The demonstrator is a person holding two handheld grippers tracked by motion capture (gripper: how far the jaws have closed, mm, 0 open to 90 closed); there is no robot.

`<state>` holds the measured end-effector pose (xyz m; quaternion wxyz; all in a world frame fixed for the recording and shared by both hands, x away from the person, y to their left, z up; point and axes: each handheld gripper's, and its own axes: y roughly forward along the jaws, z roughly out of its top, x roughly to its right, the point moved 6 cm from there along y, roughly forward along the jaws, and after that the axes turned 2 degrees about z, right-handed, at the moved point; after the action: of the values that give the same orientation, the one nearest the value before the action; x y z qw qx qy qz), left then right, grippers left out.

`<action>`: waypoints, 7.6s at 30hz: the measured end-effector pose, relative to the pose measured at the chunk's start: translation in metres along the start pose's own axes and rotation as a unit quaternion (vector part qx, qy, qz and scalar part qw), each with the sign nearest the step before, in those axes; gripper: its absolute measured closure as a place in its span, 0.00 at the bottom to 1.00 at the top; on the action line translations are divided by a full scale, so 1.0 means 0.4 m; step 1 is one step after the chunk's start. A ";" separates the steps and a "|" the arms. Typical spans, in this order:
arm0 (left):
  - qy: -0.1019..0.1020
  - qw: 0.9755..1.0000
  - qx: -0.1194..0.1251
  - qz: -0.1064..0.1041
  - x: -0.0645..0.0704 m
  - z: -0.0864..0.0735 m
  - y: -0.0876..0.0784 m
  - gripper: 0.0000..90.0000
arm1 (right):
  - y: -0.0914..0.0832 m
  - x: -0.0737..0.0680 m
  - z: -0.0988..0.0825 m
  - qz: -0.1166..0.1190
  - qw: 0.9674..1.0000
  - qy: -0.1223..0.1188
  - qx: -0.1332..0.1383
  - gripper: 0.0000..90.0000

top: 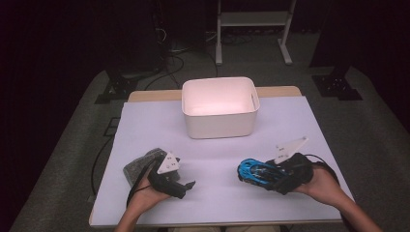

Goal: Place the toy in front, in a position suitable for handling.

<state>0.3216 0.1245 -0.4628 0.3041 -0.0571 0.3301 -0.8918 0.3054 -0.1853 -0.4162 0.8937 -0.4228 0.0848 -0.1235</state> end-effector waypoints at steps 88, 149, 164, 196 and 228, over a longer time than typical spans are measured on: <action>0.137 0.980 -0.018 -0.145 0.115 0.132 0.054 0.85 | 0.241 -0.025 -0.041 0.034 0.998 -0.050 0.023 0.24; 0.160 0.967 -0.054 -0.189 0.156 0.150 0.121 0.88 | 0.262 -0.007 -0.006 0.044 0.996 -0.081 0.008 0.24; 0.111 0.978 -0.078 -0.160 0.081 0.105 0.114 0.88 | 0.262 -0.006 -0.013 0.045 0.996 -0.070 0.022 0.24; 0.181 0.951 -0.073 -0.242 0.266 0.217 0.218 0.88 | 0.257 -0.009 -0.024 0.047 0.996 -0.053 0.054 0.25; 0.122 0.975 -0.122 -0.143 0.079 0.094 0.097 0.87 | 0.257 -0.005 -0.026 0.049 0.996 -0.053 0.053 0.25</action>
<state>0.3272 0.0622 -0.4608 0.1216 -0.0310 0.4595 -0.8793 0.3160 -0.1295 -0.5025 0.9229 -0.3766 0.0509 -0.0615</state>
